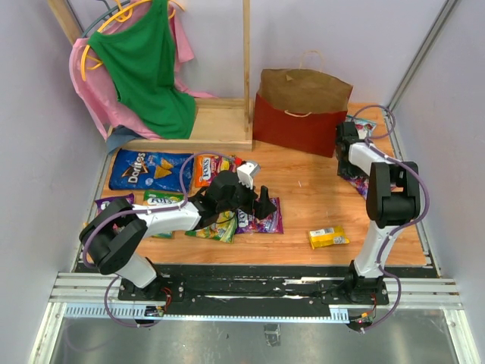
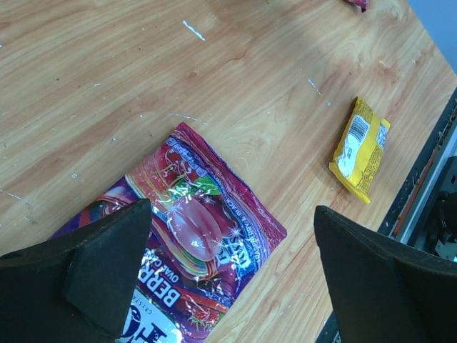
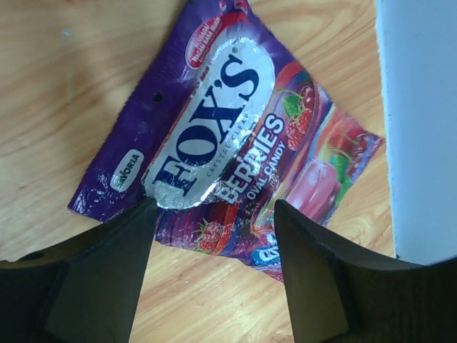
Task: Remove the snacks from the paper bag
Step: Move the snack to the center of the board.
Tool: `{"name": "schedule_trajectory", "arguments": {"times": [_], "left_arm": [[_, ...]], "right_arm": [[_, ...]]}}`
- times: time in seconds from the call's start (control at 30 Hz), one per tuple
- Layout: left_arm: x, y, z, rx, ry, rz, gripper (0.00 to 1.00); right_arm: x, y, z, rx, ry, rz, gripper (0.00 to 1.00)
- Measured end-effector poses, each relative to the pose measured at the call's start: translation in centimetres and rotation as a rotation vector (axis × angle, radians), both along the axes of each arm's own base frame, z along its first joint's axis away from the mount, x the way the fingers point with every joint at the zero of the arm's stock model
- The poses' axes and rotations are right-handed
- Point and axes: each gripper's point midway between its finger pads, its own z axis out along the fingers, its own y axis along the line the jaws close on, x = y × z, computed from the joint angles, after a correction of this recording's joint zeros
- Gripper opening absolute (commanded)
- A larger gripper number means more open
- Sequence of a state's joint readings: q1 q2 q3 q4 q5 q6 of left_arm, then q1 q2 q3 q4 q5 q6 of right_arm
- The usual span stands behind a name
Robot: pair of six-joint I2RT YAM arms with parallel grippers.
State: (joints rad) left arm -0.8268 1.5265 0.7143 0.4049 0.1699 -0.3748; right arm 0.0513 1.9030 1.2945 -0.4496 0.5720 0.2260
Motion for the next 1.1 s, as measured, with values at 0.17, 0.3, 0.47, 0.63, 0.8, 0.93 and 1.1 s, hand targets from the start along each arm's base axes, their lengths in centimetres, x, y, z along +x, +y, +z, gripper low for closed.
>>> {"name": "schedule_trajectory", "arguments": {"times": [0.17, 0.3, 0.47, 0.63, 0.8, 0.93, 1.1], "left_arm": [[0.0, 0.0, 0.1, -0.001, -0.001, 0.0, 0.99], [0.0, 0.0, 0.1, -0.001, -0.001, 0.0, 0.99], [0.1, 0.0, 0.1, 0.001, -0.004, 0.001, 0.99], [0.2, 0.1, 0.0, 0.007, -0.008, 0.009, 0.99], [0.3, 0.2, 0.0, 0.009, -0.012, 0.014, 1.0], [0.3, 0.2, 0.3, 0.005, -0.016, 0.014, 1.0], [0.3, 0.2, 0.3, 0.006, -0.019, 0.014, 1.0]], "right_arm": [[-1.0, -1.1, -1.6, 0.023, 0.034, -0.032, 0.7], [-0.9, -0.9, -1.9, 0.047, 0.02, -0.031, 0.53], [-0.9, -0.3, -2.5, 0.083, -0.002, -0.034, 0.27], [-1.1, 0.0, -2.9, 0.103, 0.005, -0.026, 0.01], [-1.4, 0.2, -2.9, 0.117, -0.007, -0.023, 0.21], [-3.3, 0.6, -2.1, 0.21, -0.051, -0.039, 0.3], [-3.0, -0.7, 1.0, 0.313, -0.187, -0.104, 0.31]]}}
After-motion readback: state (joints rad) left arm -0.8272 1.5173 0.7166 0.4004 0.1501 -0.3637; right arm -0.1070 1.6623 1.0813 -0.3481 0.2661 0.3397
